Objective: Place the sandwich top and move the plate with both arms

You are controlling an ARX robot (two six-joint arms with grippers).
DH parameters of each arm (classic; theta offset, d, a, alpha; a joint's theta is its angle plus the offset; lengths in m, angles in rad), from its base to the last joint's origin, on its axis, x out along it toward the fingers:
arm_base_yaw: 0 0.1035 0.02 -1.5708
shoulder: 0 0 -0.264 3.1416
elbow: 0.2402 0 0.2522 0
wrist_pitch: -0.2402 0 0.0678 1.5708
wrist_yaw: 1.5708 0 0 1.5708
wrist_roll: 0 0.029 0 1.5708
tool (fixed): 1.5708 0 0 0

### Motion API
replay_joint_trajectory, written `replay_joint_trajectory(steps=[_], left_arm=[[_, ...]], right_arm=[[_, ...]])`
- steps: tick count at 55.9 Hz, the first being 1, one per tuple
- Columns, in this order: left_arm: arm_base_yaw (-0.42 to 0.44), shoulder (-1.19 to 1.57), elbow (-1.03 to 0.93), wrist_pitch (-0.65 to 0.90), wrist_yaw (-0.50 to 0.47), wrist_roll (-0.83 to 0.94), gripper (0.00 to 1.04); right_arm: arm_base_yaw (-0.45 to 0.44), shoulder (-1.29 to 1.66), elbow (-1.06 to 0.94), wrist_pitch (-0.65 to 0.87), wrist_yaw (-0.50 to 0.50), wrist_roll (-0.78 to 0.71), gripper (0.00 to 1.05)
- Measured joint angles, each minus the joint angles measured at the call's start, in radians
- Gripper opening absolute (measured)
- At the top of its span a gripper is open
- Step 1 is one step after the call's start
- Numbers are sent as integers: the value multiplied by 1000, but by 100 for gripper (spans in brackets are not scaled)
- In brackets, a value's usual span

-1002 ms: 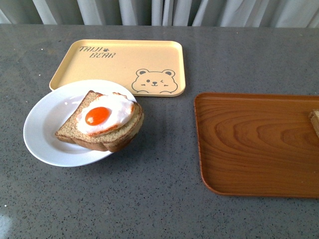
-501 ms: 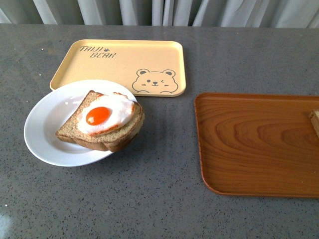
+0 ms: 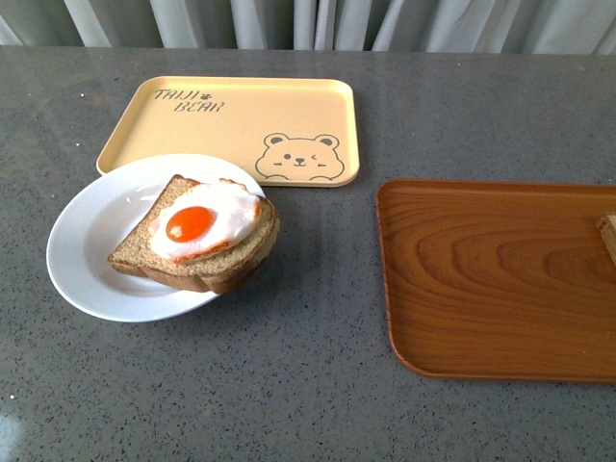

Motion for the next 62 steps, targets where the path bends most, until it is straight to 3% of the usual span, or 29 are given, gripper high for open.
replay_joint_trajectory(steps=[16,32,46,62], left_arm=[[0,0,0,0,0,0,96],[0,0,0,0,0,0,96],[0,0,0,0,0,0,96],[0,0,0,0,0,0,96]], right_arm=[[19,32,0,18,19,26,93],[18,37,3,8,11,46,53],[2,-32,5,-53,-57,93,2],[-16,-212,8,-171,-175,180,2]])
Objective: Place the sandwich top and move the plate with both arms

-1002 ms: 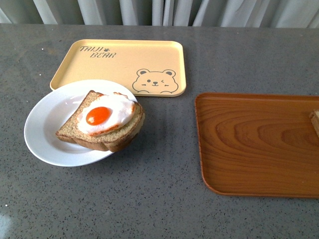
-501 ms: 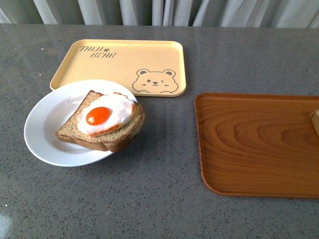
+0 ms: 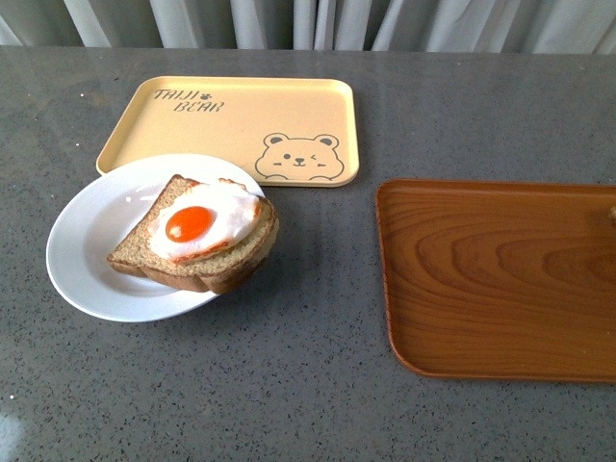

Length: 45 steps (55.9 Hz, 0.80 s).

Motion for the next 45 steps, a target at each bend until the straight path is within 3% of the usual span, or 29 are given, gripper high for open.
replay_joint_trajectory(steps=[8,16,31,45], left_arm=[[0,0,0,0,0,0,96],[0,0,0,0,0,0,96],[0,0,0,0,0,0,96],[0,0,0,0,0,0,96]], right_arm=[[82,-159,-15,-5,-23,116,2],[274,-269,-65,63,39,255,2],[736,-216,-73,276,298,512,2],[1078,-95,3,380,516,655,2]])
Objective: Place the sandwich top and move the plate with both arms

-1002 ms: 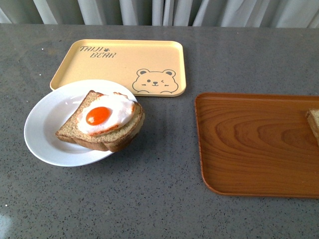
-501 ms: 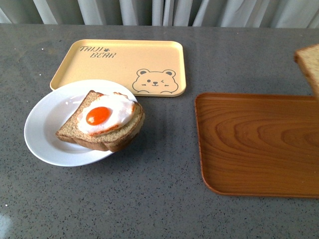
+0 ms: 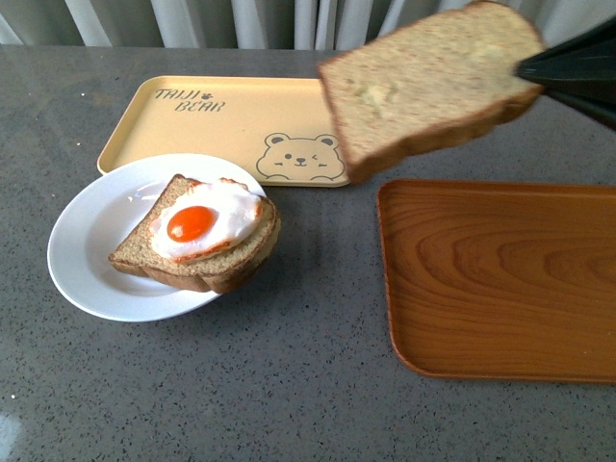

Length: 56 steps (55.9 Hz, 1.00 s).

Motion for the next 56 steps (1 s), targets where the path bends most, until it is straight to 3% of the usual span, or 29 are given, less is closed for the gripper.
replay_joint_trajectory(steps=[9,22,34,56], left_arm=[[0,0,0,0,0,0,96],[0,0,0,0,0,0,96],[0,0,0,0,0,0,96],[0,0,0,0,0,0,96]], right_arm=[[161,102,71,52,143,50,2],[290,222,134,73,315,121,2],[325,288,160,93,424,166,2],[355,328,154,88,454,270,2]])
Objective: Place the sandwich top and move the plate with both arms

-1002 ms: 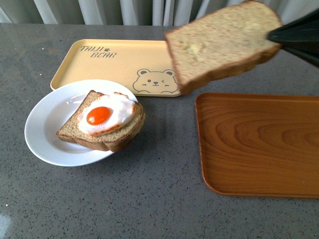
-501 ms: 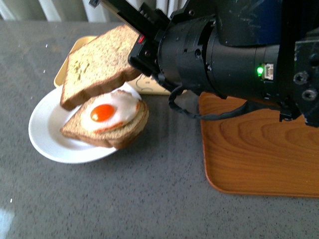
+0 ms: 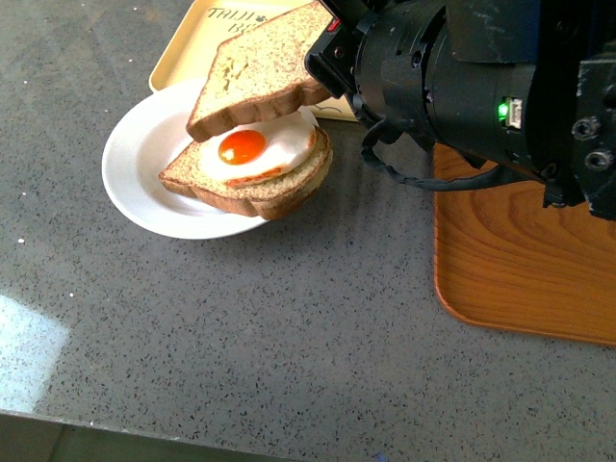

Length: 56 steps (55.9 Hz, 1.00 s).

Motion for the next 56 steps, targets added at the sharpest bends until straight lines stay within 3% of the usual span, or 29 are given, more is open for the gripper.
replay_joint_trajectory(steps=[36,56], left_arm=[[0,0,0,0,0,0,96],[0,0,0,0,0,0,96]], right_arm=[[1,7,-33,-51,-105,98,2],[3,16,-35,-53,-126,97,57]])
